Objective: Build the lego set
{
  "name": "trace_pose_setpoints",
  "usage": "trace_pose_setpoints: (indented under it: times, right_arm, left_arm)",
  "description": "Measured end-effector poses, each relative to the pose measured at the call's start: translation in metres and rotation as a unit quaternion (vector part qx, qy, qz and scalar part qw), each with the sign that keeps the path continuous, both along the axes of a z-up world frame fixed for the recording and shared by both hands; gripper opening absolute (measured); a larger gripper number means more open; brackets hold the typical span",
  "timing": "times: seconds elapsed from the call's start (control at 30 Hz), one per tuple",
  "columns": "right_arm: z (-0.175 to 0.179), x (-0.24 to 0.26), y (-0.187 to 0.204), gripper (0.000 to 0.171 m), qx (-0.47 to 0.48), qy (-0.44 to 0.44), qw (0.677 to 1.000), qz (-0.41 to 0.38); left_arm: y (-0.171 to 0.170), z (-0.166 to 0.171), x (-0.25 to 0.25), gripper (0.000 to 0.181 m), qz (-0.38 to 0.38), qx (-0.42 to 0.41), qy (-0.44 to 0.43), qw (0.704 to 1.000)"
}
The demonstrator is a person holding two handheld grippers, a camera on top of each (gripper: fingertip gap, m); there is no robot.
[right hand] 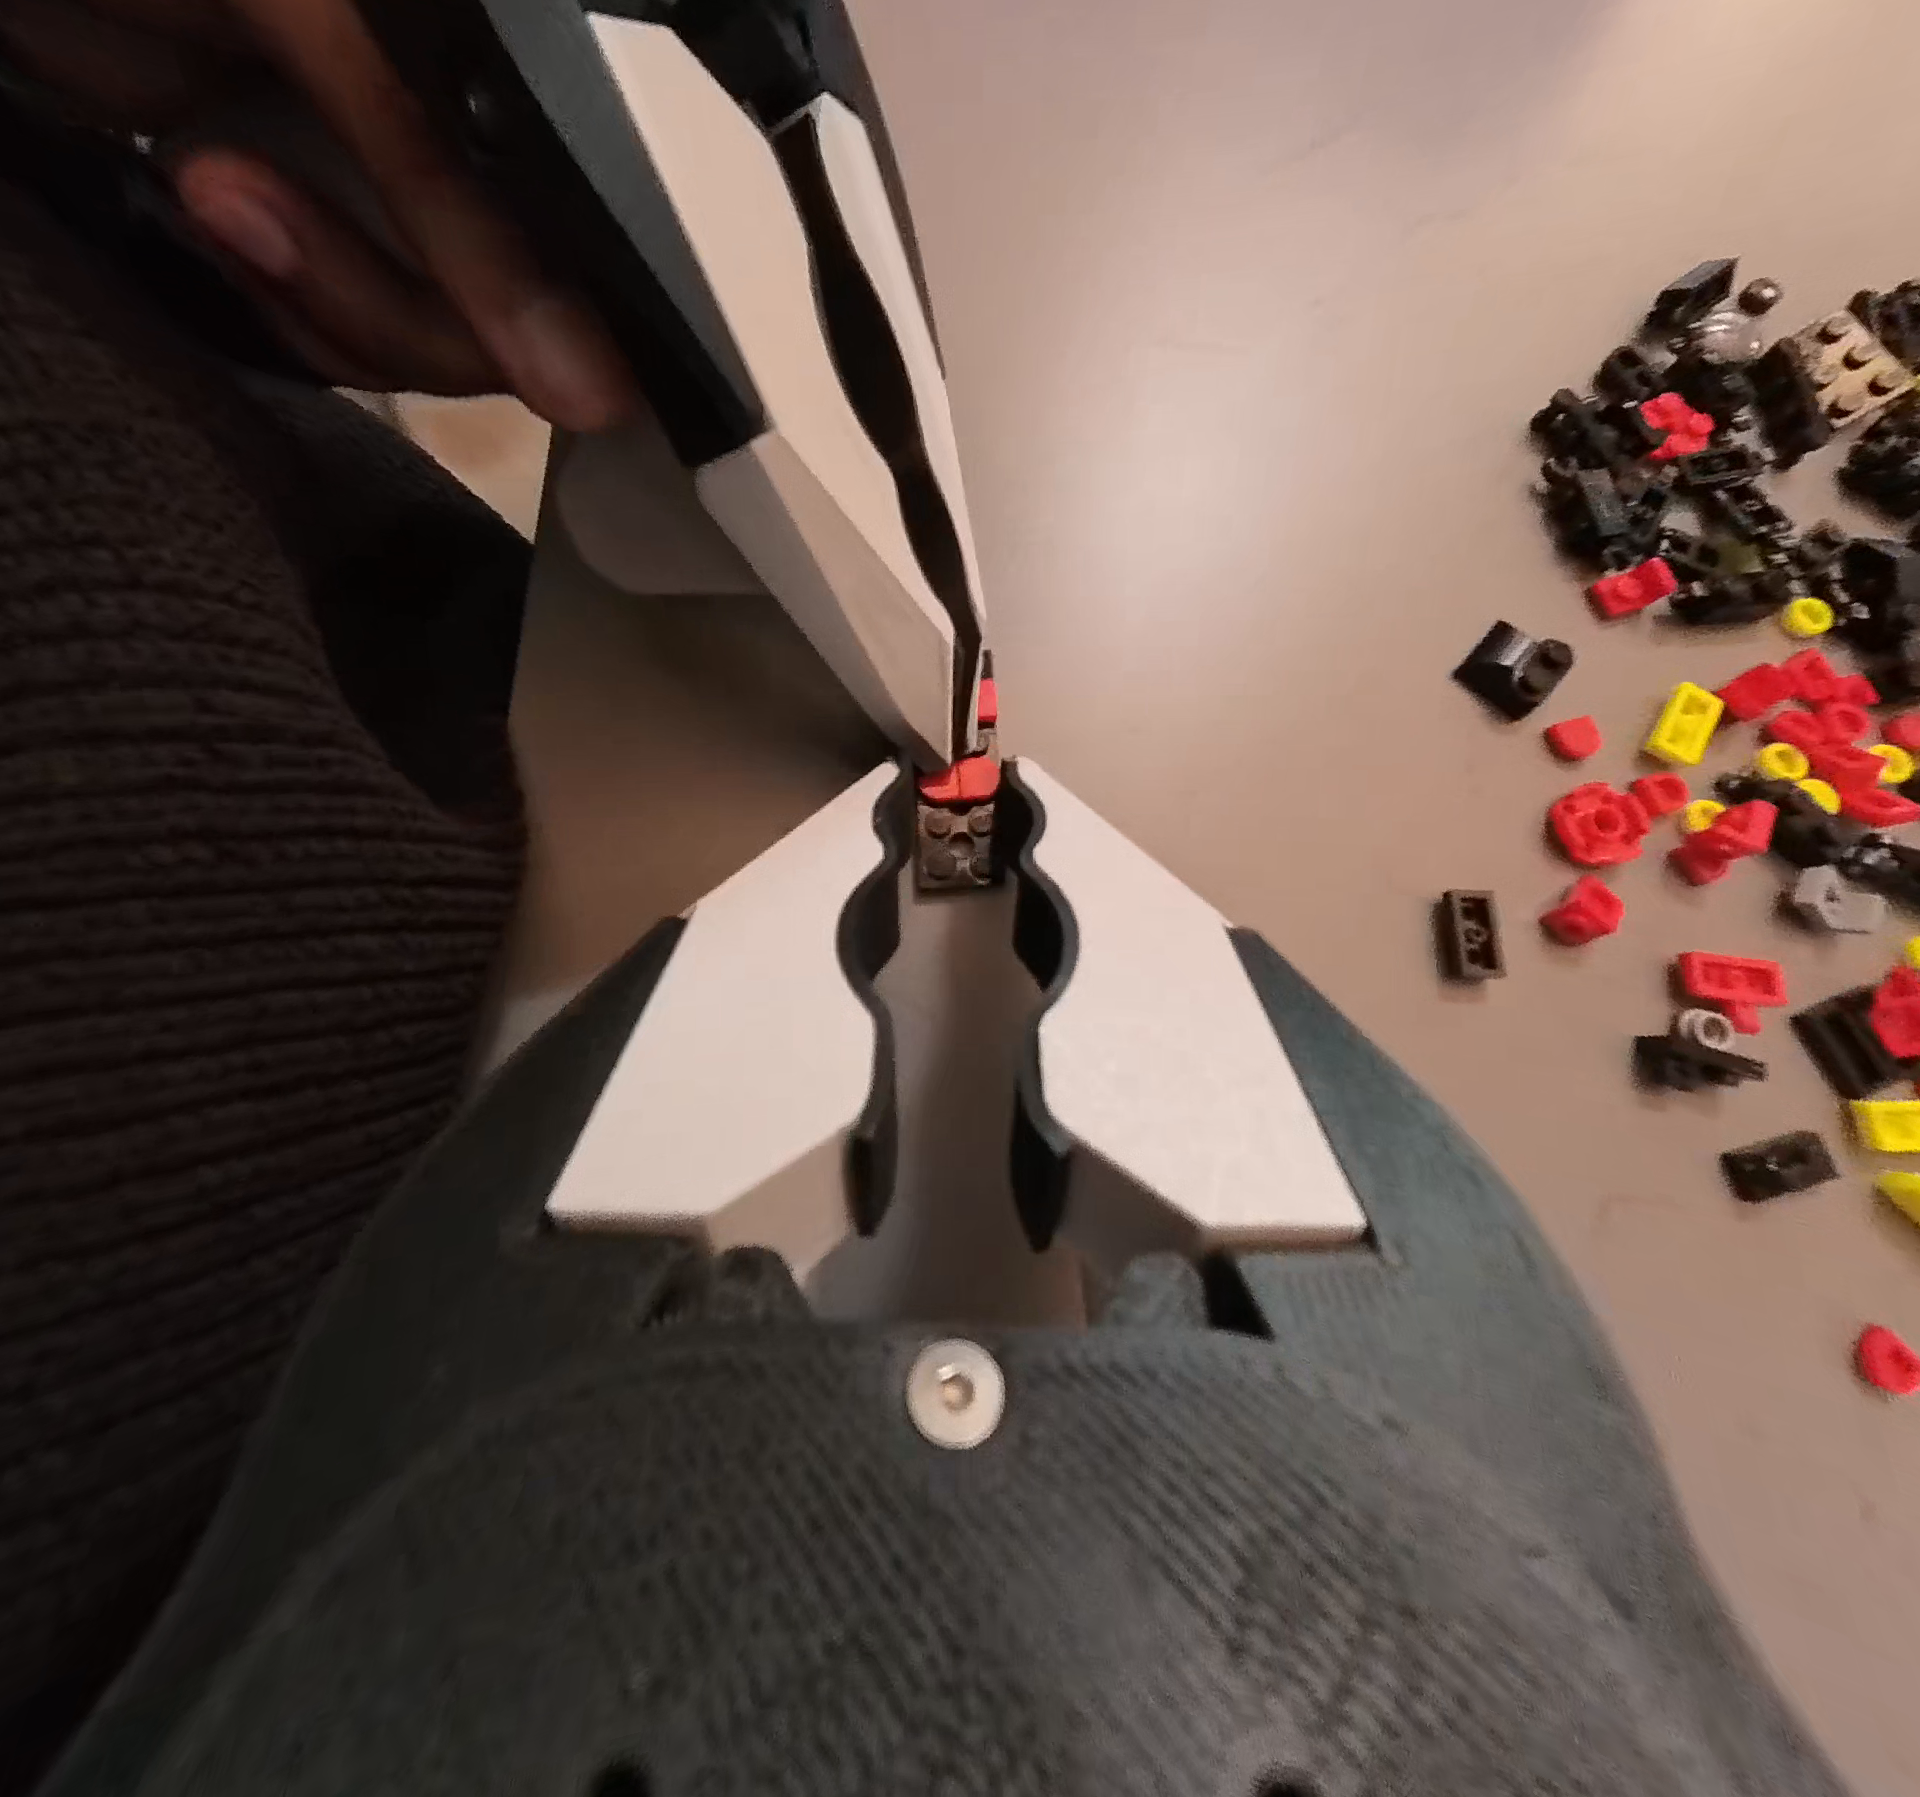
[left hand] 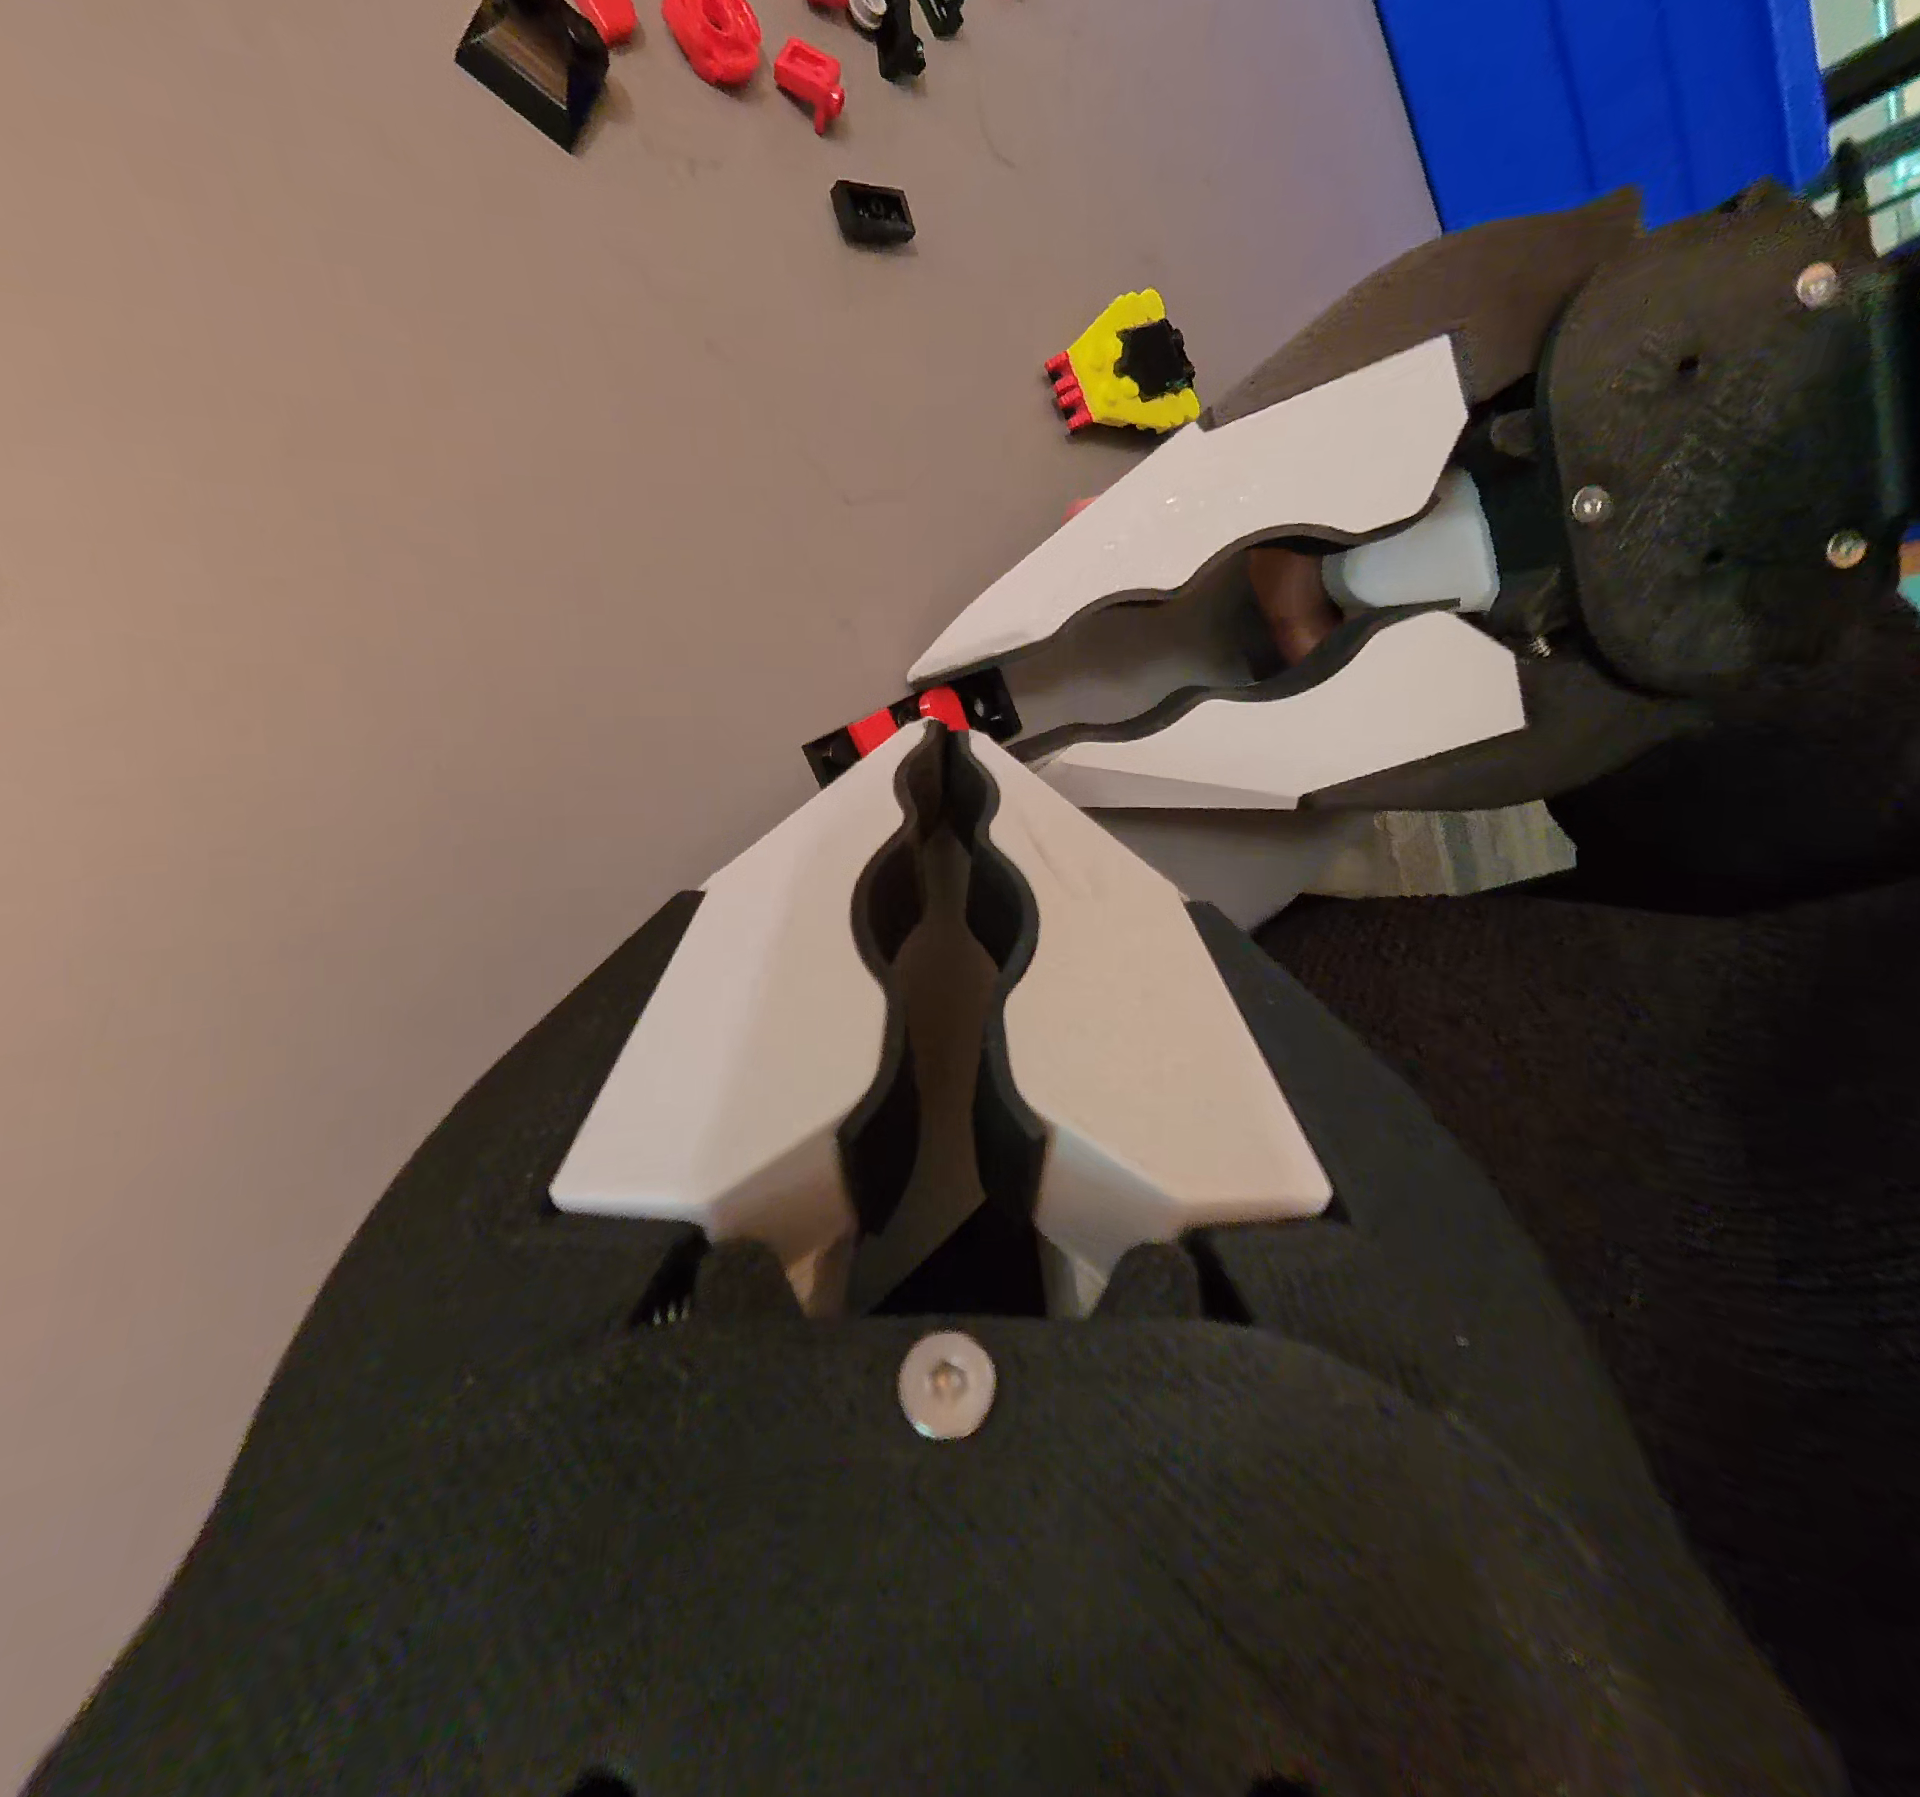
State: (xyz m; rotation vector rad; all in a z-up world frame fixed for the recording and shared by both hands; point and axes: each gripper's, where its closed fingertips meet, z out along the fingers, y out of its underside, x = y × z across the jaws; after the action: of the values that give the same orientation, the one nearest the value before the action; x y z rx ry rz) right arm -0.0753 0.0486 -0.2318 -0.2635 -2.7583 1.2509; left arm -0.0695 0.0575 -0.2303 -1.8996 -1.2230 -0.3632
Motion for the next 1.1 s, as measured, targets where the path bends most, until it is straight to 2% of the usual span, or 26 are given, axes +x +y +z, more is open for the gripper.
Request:
trace_pose_setpoints:
  times: [0.03,0.2,0.33,0.77,0.97,1.1]
  right_arm:
    - [-0.0002,0.0007,-0.0004,0.014,-0.001,-0.006,1.0,-0.001]
    - [-0.0007,0.003,-0.001,0.014,0.016,0.005,1.0,-0.007]
    - [0.0002,0.0028,-0.0008,0.014,-0.003,-0.019,0.999,-0.029]
    - [0.0066,0.0017,0.0037,0.012,-0.02,-0.002,0.998,-0.054]
    - [0.0058,0.0015,0.0053,0.012,-0.018,-0.004,0.998,-0.06]
    - [0.0062,0.0016,0.0049,0.012,-0.01,0.033,0.998,-0.049]
  left_arm:
    - [-0.0006,-0.0003,0.0004,0.002,-0.01,-0.003,0.006,1.0]
    - [-0.0014,-0.0013,-0.0001,0.003,-0.025,-0.006,0.021,0.999]
    - [-0.0015,-0.0016,0.0004,0.004,-0.023,-0.004,0.025,0.999]
    - [-0.0004,0.0008,0.0022,0.007,-0.038,0.006,0.022,0.999]
    - [0.0012,-0.001,0.0025,0.007,-0.047,-0.014,0.044,0.998]
    - [0.0012,-0.0021,0.0034,0.007,-0.06,-0.026,0.047,0.997]
